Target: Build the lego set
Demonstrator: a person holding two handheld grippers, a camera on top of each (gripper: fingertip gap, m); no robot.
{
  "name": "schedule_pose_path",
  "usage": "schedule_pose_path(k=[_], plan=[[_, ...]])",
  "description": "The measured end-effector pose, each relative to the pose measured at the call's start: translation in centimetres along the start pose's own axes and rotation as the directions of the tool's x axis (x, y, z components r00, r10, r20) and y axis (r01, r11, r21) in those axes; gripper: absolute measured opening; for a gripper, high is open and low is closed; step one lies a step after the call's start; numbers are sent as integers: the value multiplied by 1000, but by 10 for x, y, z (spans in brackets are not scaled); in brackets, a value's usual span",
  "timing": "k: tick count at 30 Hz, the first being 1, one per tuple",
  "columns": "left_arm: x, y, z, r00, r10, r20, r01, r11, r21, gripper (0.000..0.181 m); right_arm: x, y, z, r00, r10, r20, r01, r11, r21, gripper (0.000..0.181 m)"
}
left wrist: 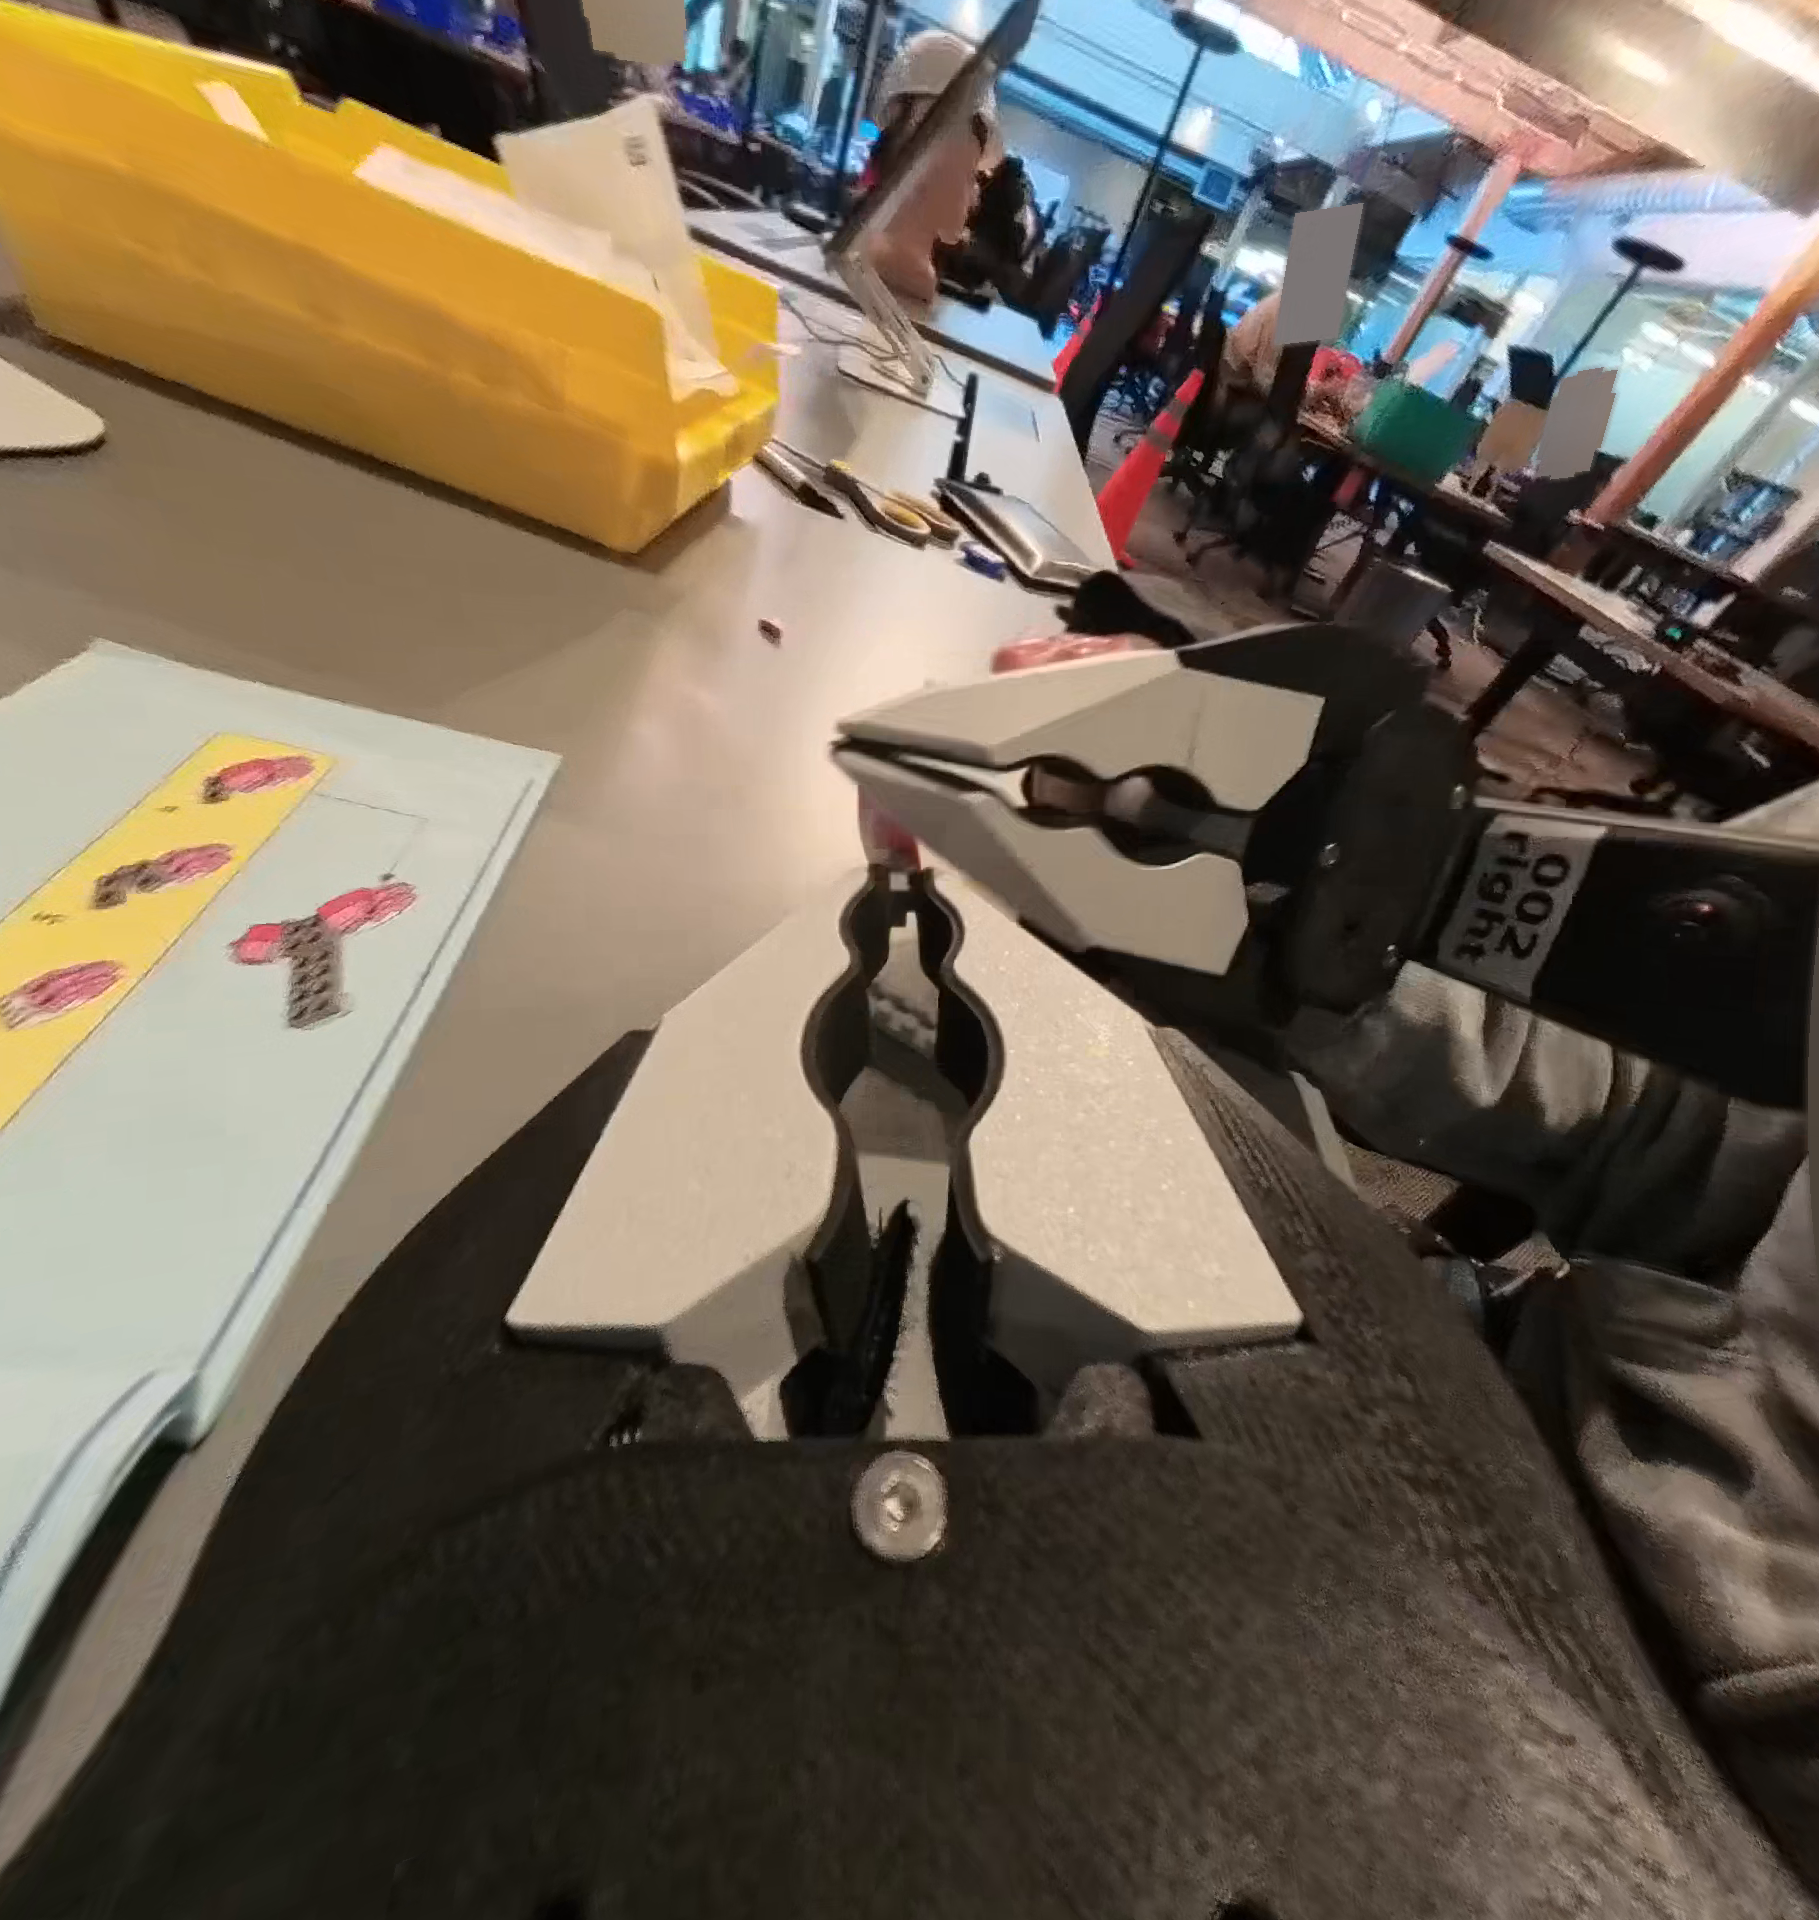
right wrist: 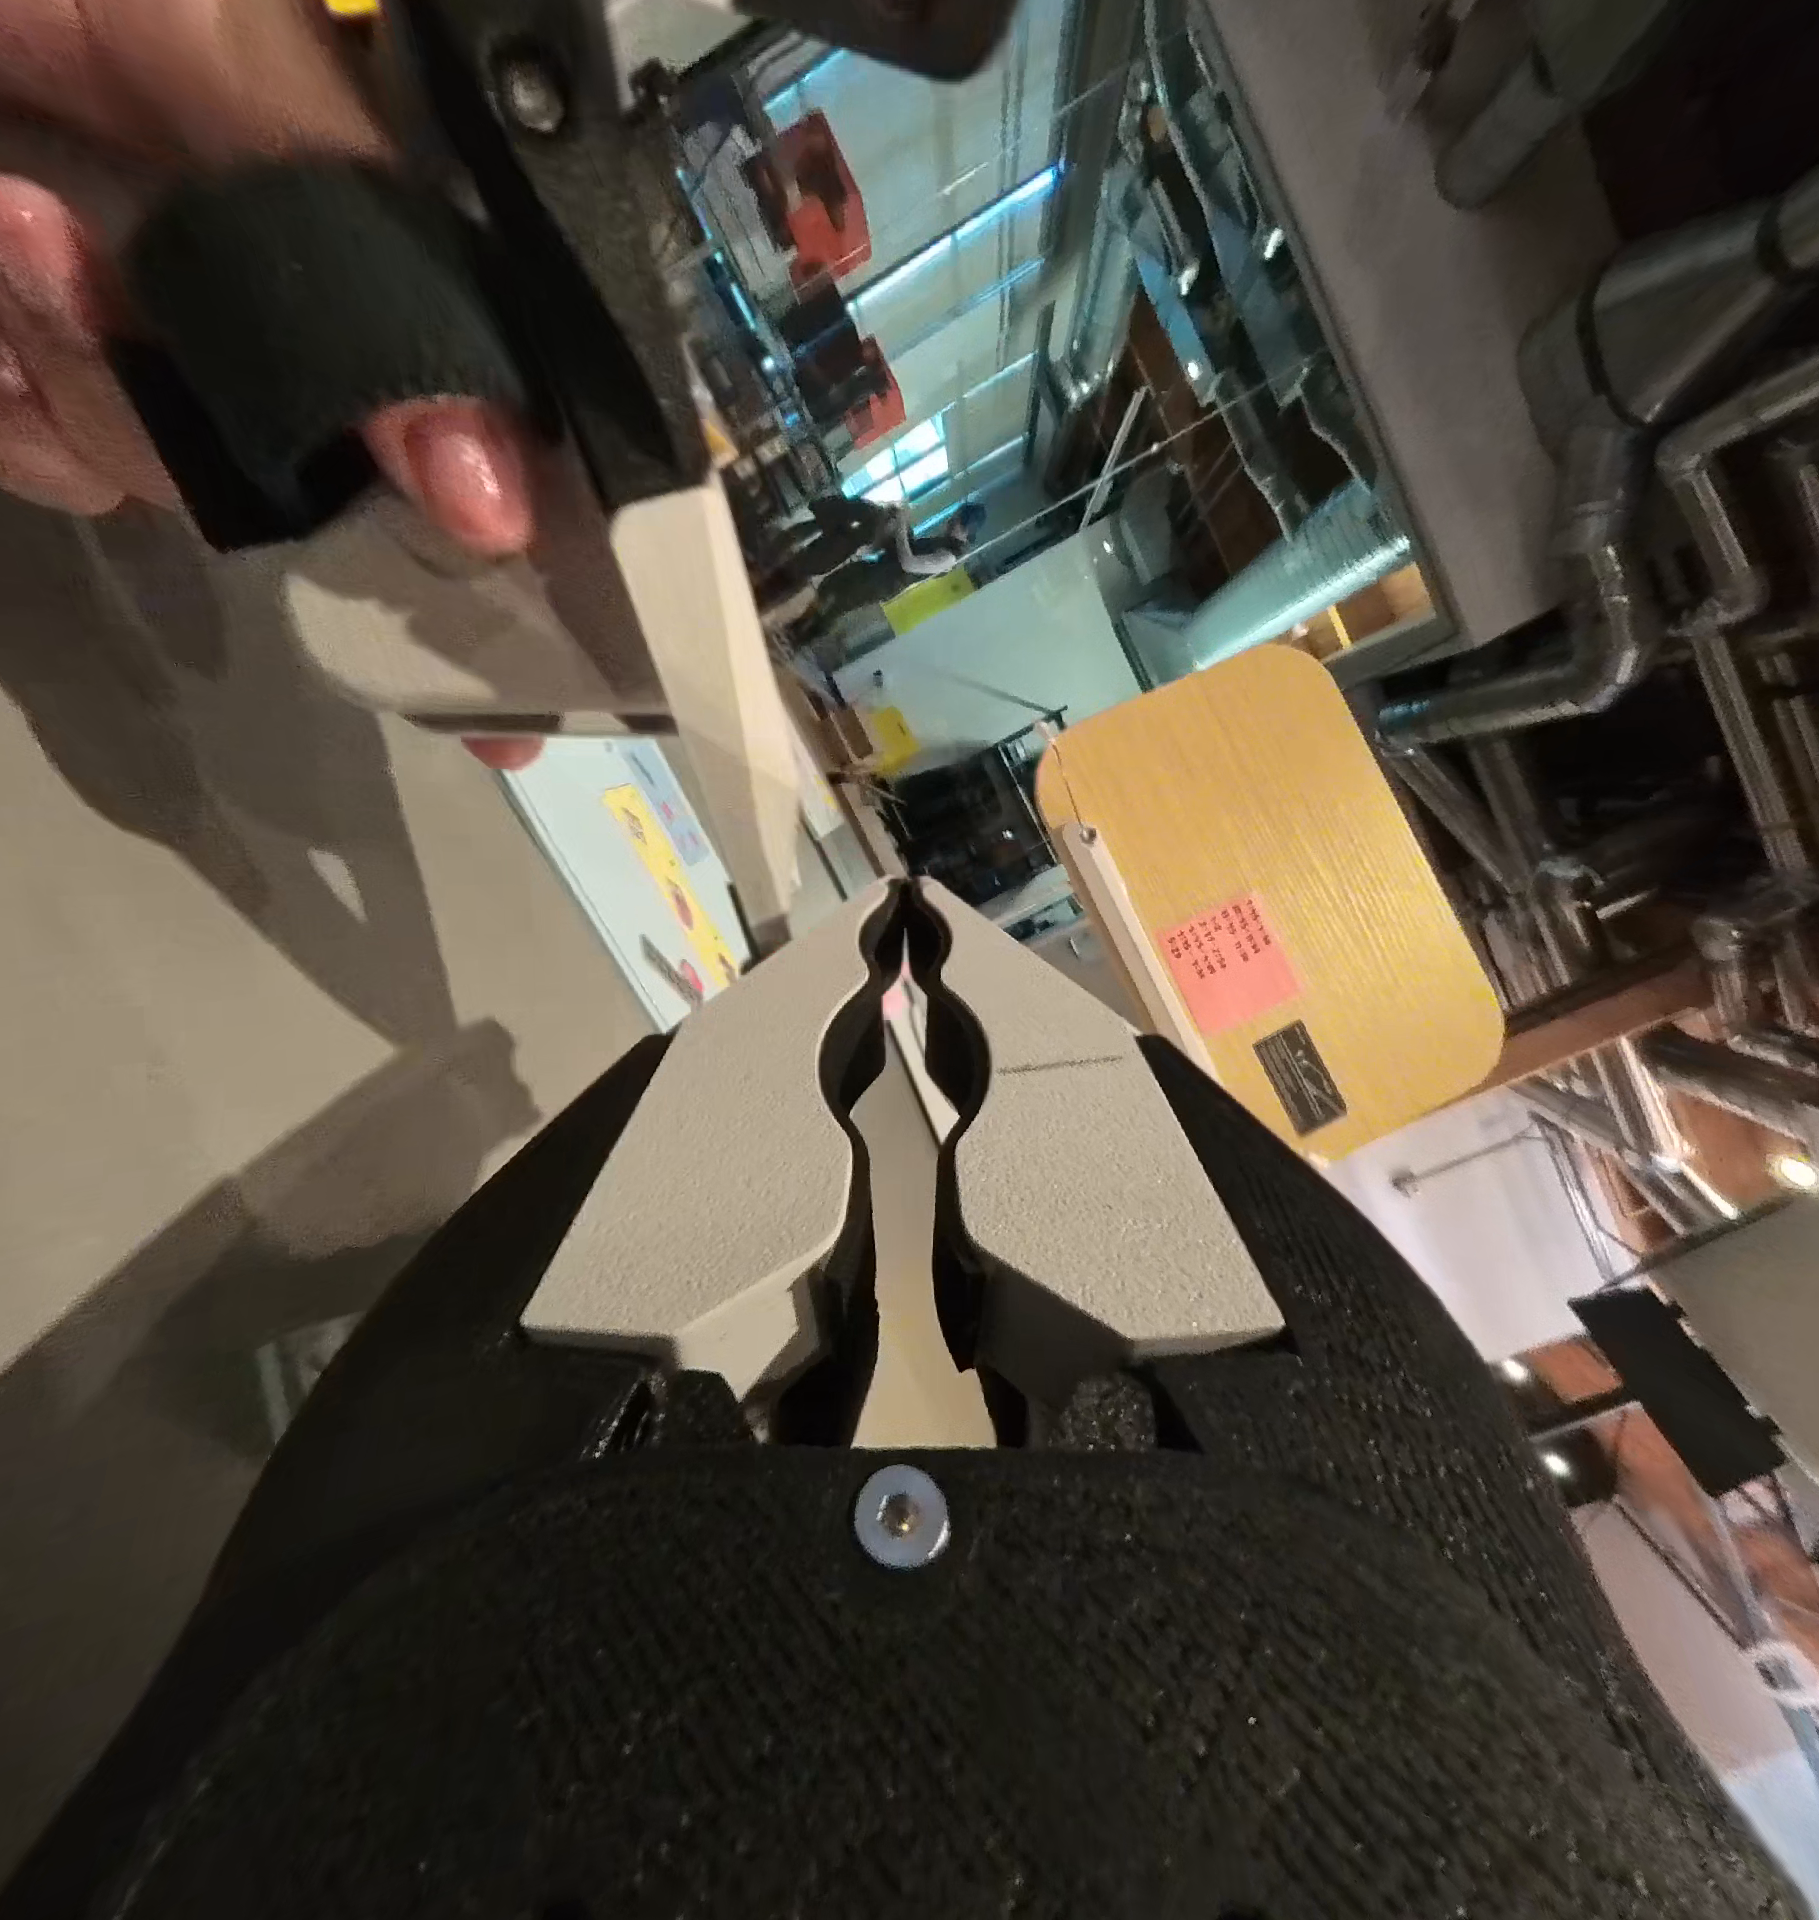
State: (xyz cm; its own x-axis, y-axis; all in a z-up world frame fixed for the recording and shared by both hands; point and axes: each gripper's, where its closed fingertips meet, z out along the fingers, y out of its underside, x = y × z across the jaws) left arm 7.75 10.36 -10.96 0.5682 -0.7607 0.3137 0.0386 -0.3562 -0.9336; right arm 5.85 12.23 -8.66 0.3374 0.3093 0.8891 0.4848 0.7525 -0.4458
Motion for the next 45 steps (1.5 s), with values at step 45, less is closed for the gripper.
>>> schedule_pose_path(k=[45], plan=[[1, -15, -7, 996, 86, 1, -85, 991, 107, 3, -18, 12, -7, 993, -28, 114, 30, 1000, -10, 23]])
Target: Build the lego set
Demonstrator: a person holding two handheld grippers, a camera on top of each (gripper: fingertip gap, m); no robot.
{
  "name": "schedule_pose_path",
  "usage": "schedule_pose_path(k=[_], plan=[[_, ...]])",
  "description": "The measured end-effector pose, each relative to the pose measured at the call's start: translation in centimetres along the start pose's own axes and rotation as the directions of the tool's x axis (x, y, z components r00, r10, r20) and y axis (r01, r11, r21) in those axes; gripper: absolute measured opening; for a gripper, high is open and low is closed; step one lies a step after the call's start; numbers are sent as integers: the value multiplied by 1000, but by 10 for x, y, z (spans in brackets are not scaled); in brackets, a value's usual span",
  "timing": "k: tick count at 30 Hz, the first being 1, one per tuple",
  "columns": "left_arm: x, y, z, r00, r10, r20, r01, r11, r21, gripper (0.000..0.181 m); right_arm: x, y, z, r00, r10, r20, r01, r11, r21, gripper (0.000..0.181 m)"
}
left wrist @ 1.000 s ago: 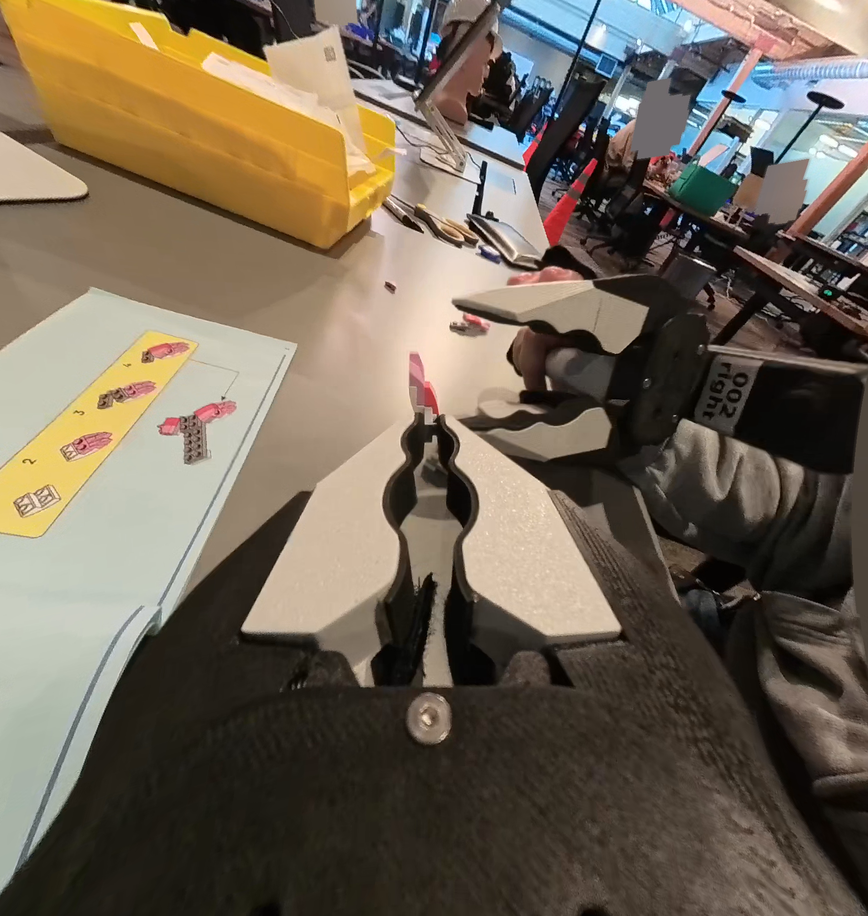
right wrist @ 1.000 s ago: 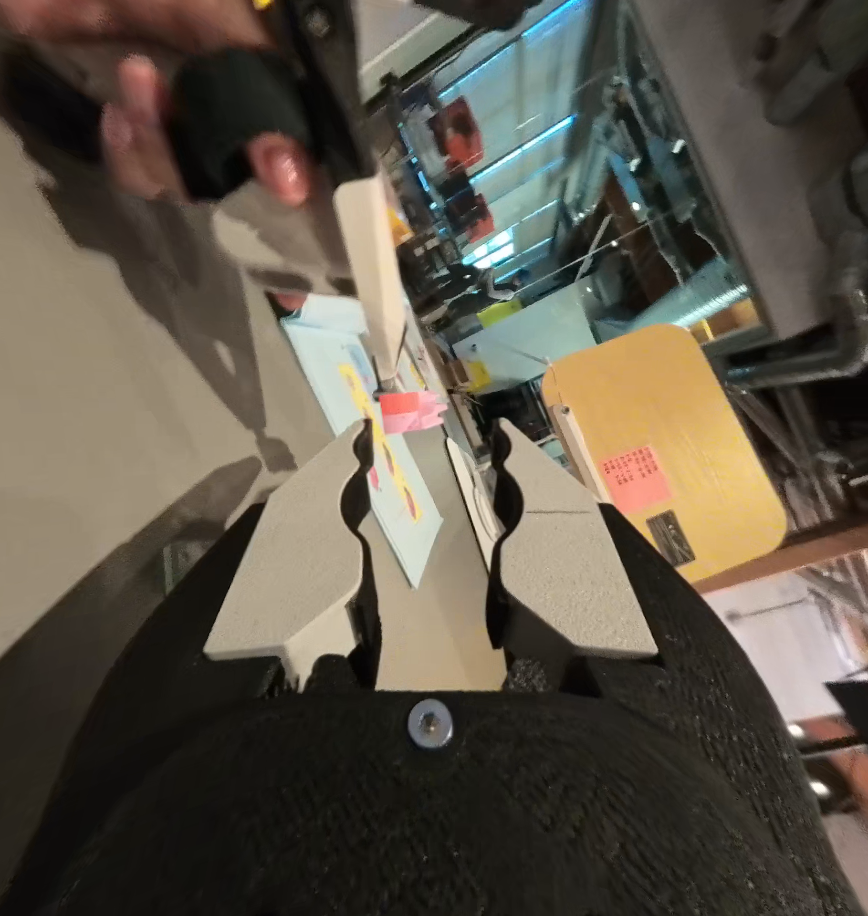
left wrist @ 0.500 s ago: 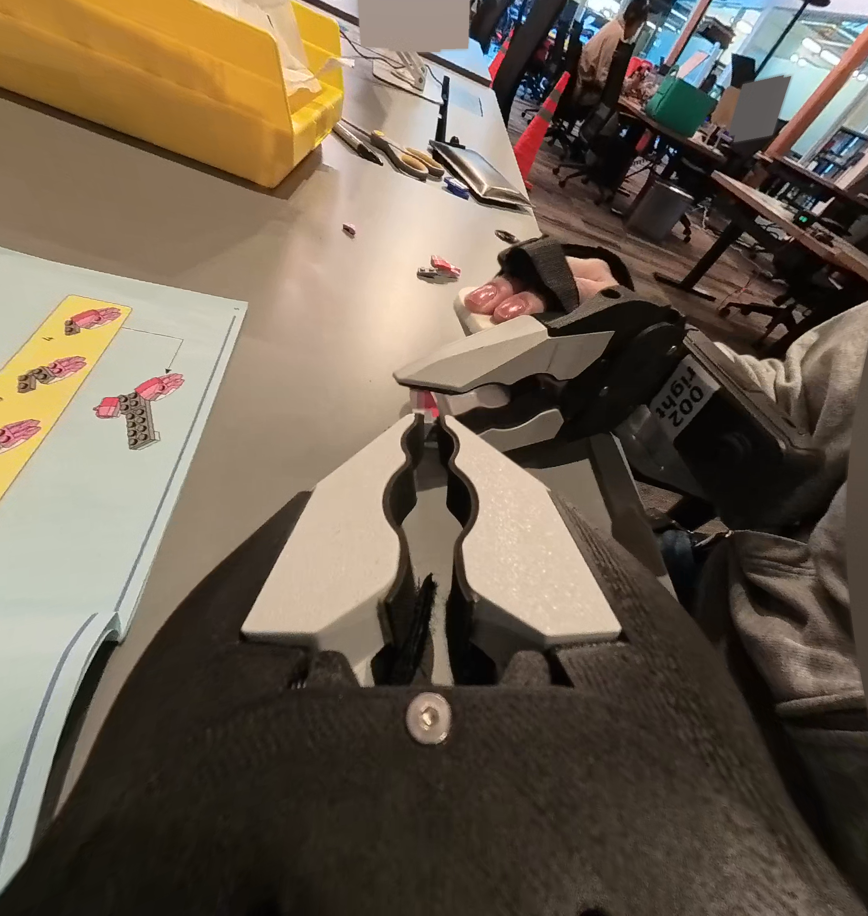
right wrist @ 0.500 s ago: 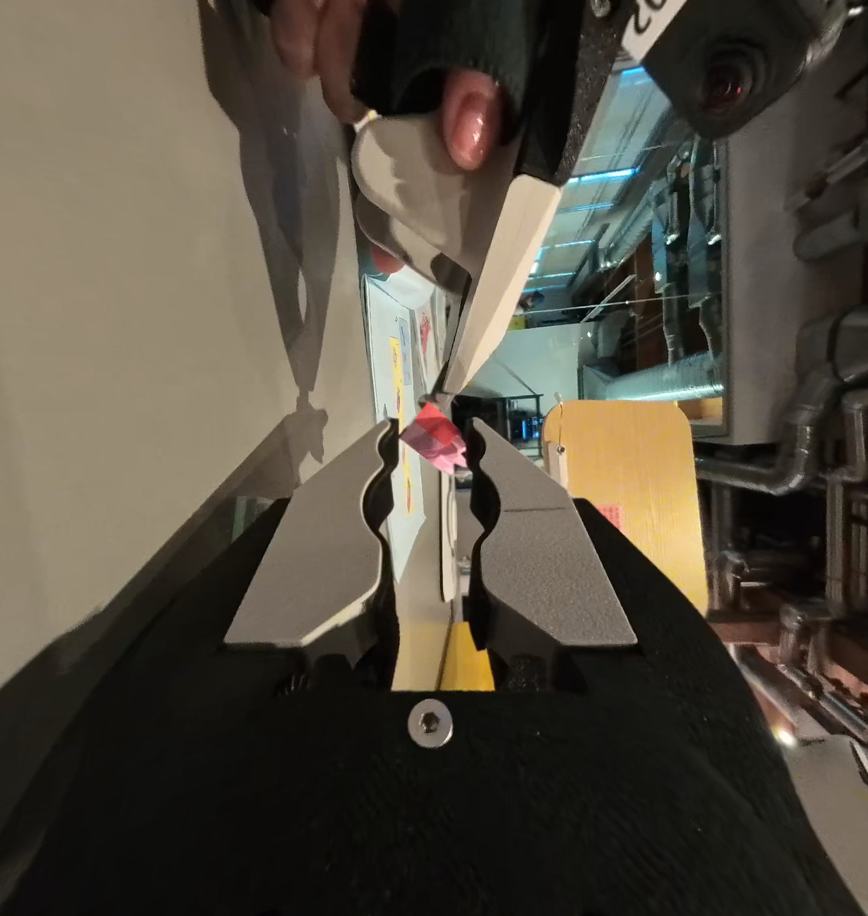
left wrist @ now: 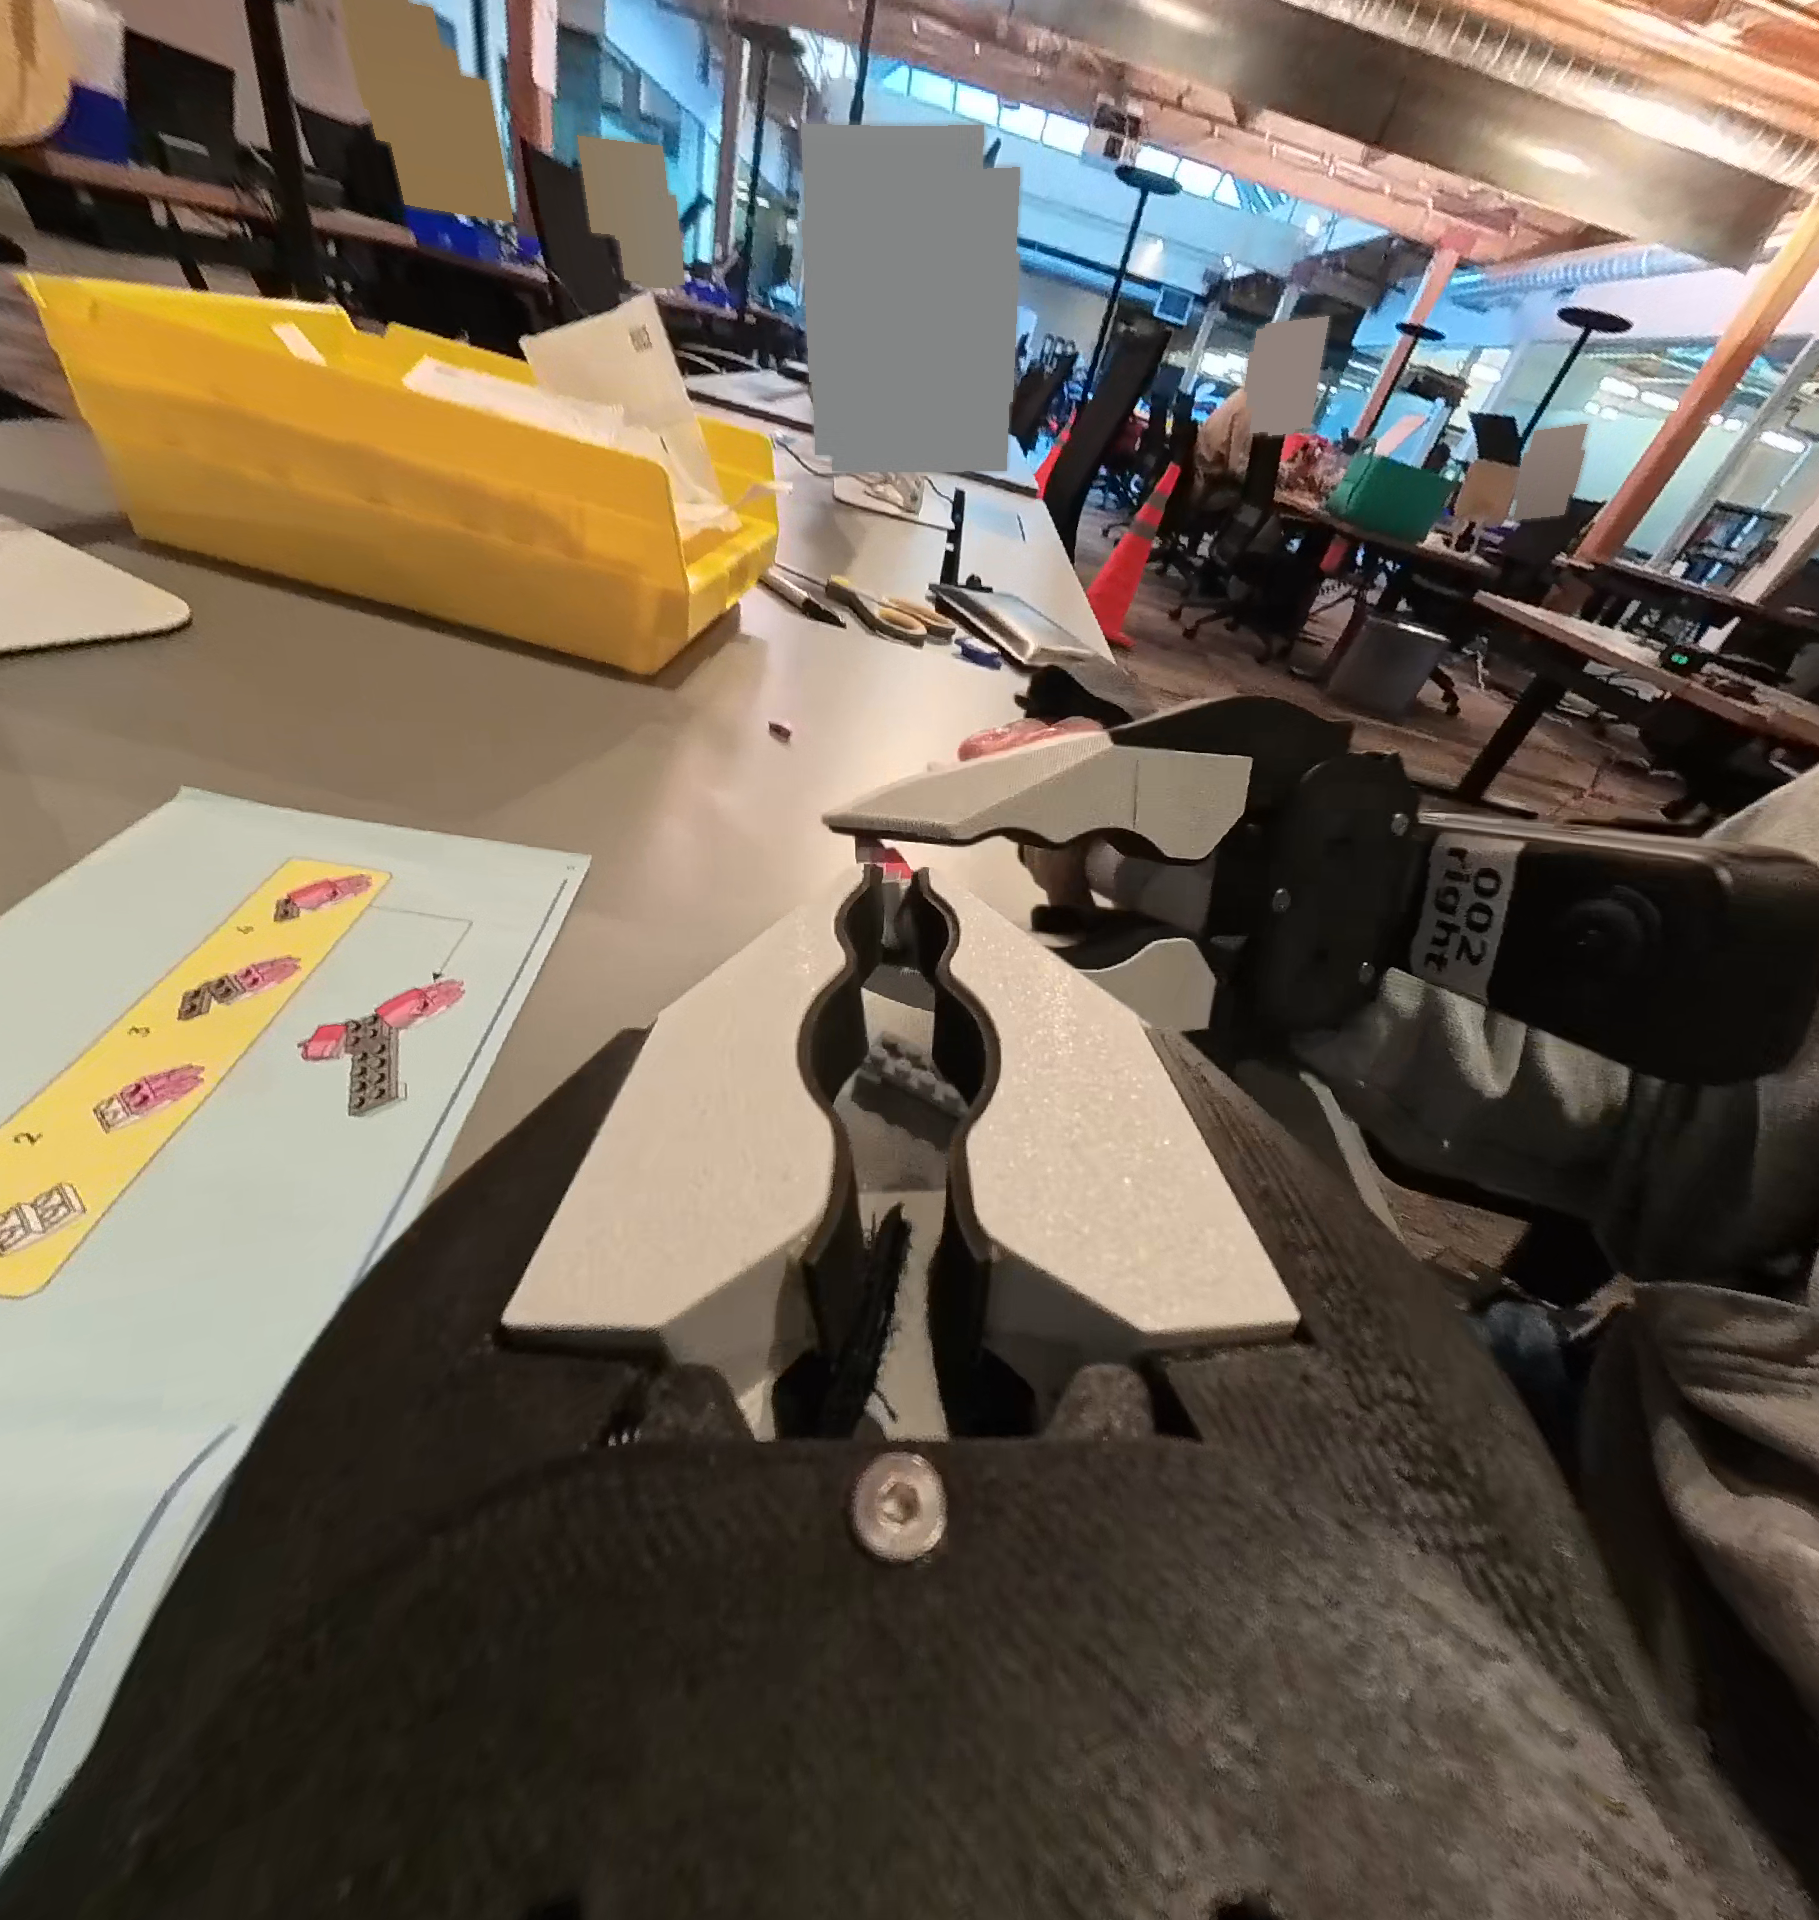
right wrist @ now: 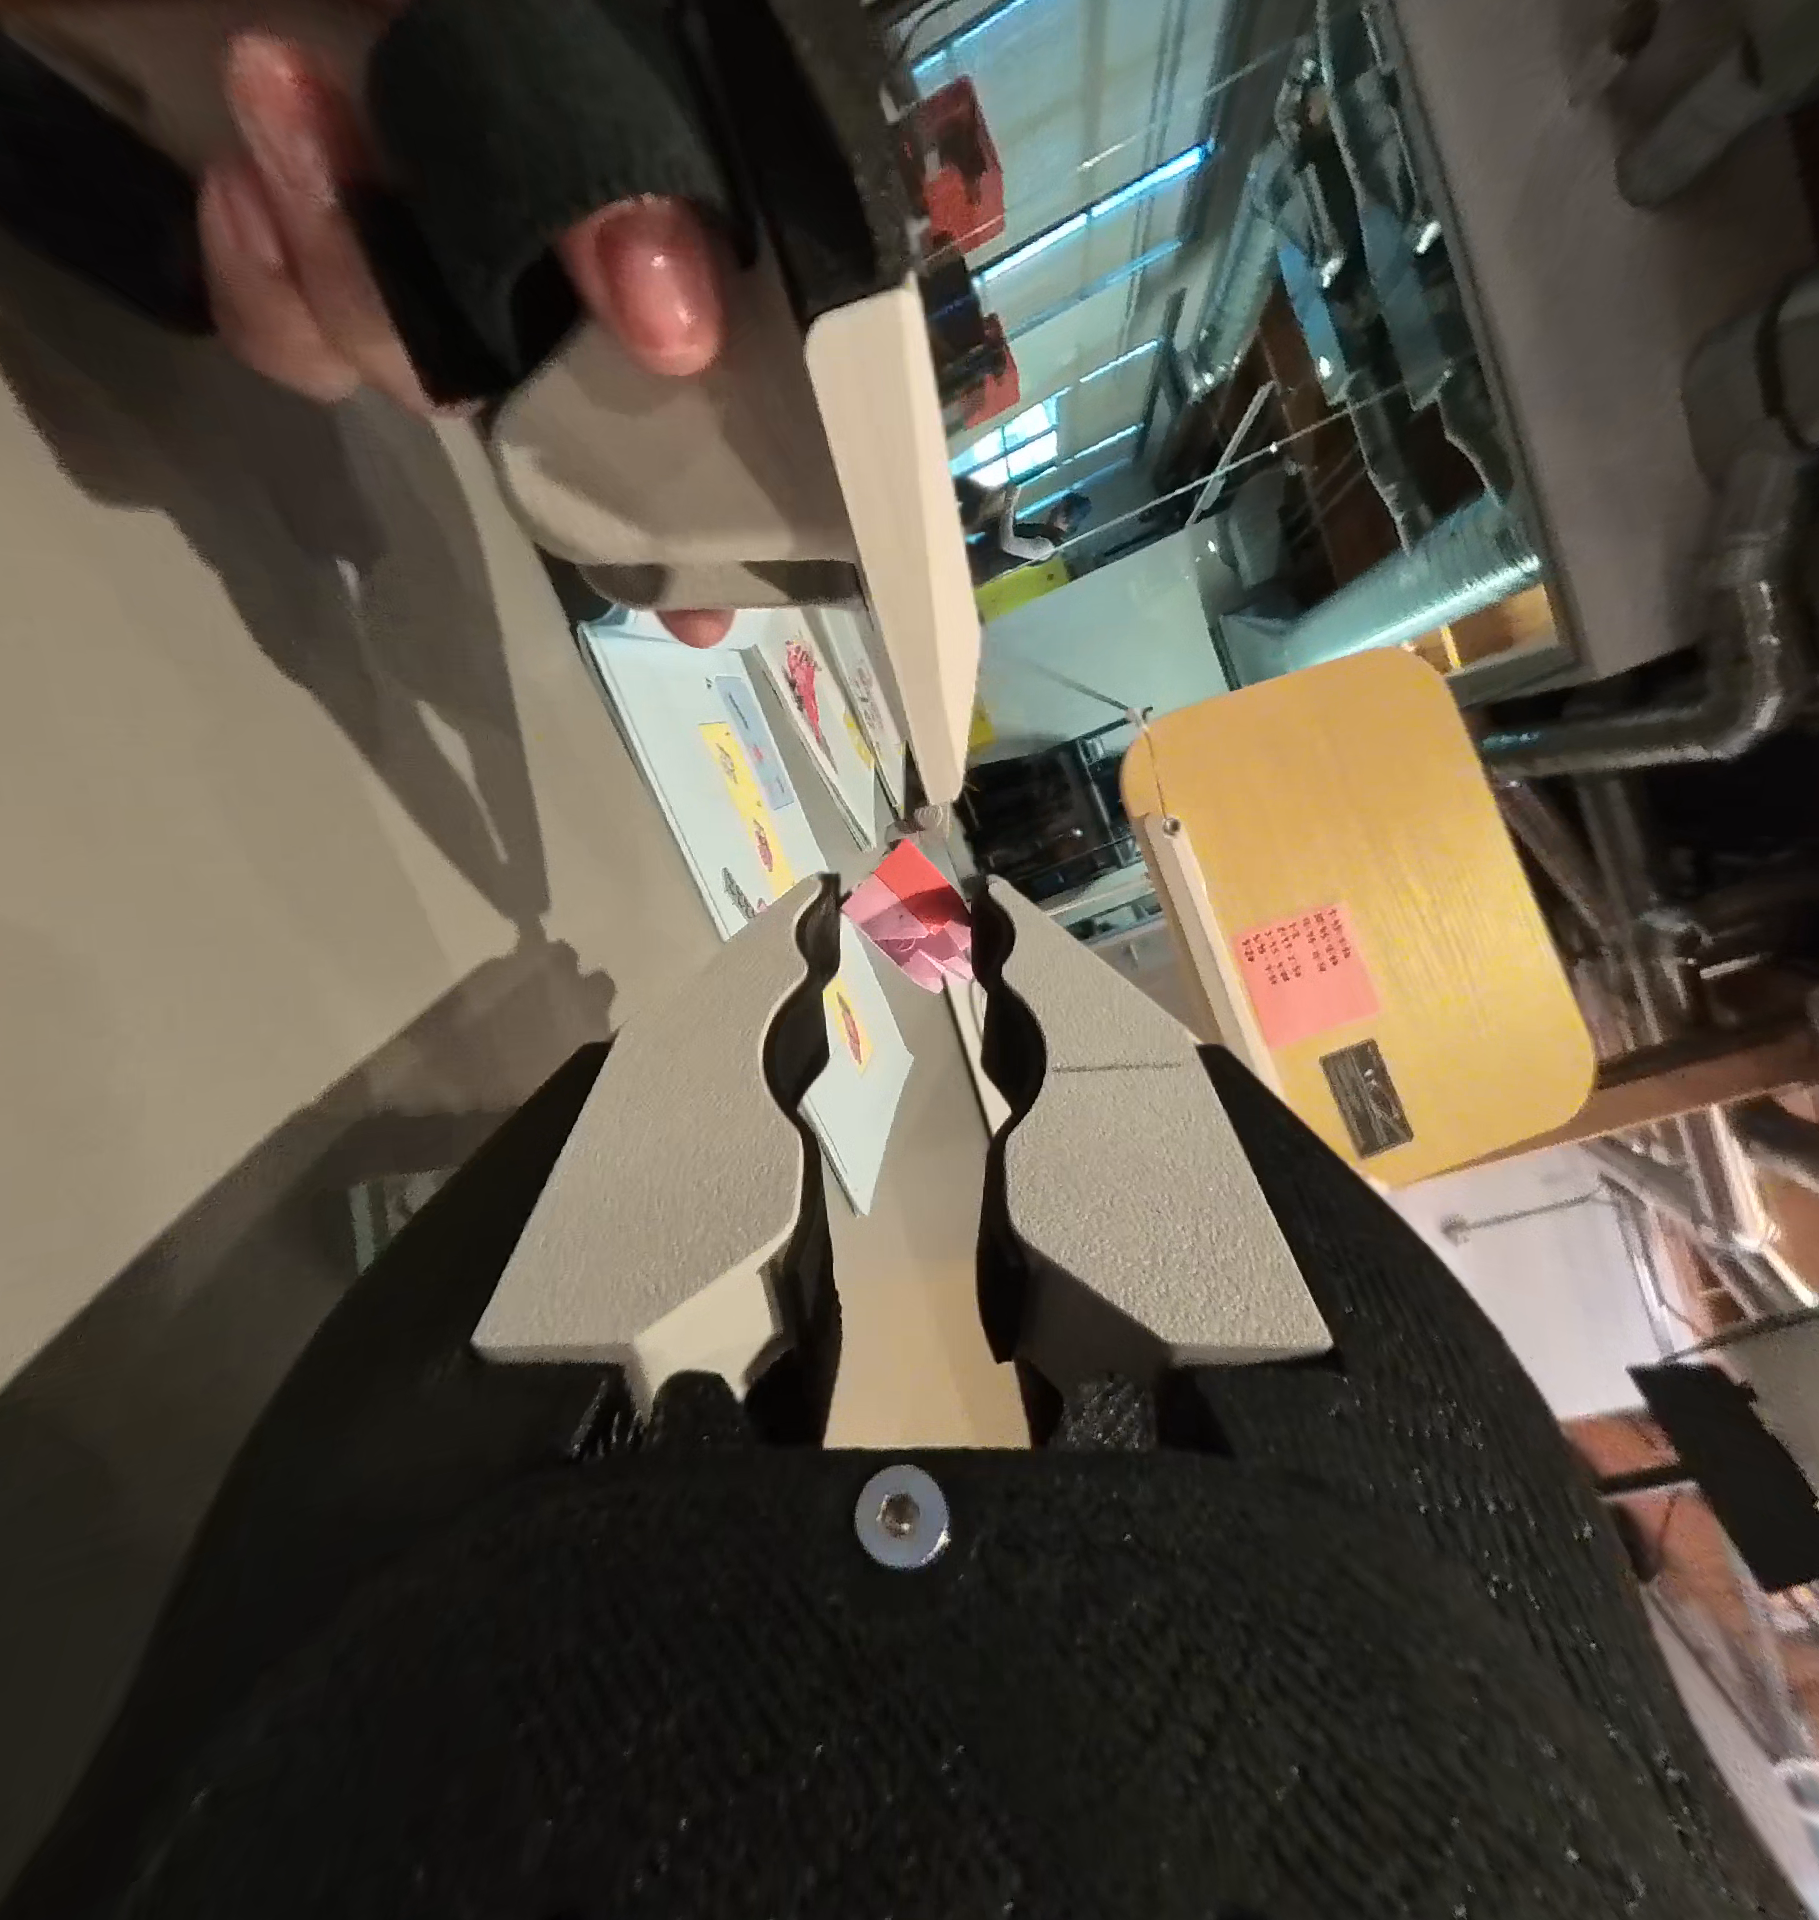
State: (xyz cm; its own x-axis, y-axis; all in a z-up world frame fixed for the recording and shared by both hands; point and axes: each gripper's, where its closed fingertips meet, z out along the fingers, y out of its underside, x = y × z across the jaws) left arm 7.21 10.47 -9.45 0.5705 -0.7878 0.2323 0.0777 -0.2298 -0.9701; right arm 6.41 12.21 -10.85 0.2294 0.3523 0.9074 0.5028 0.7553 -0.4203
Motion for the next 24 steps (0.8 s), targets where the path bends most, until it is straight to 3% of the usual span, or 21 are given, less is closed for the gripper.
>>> schedule_pose_path(k=[5, 11, 15, 19, 24], plan=[[1, -6, 0, 996, 80, 45, -82, 996, 47, 5, 4, 2, 0, 1000, 19, -16, -19, 1000, -8, 23], [-12, -23, -11, 980, 122, 155, -144, 979, 144, 42, 16, 19, -1, 997, 52, -59, -56, 996, -67, 21], [-30, -38, -26, 952, 117, 284, -182, 960, 215, 45, 23, 40, -3, 984, 174, -44, -178, 974, -137, 21], [-50, -49, -45, 893, 121, 433, -245, 939, 243, 43, 20, 50, -11, 907, 416, 67, -397, 897, -193, 21], [-64, -57, -62, 794, 161, 586, -351, 909, 225, 31, 9, 60, -30, 732, 628, 263, -527, 767, -365, 21]])
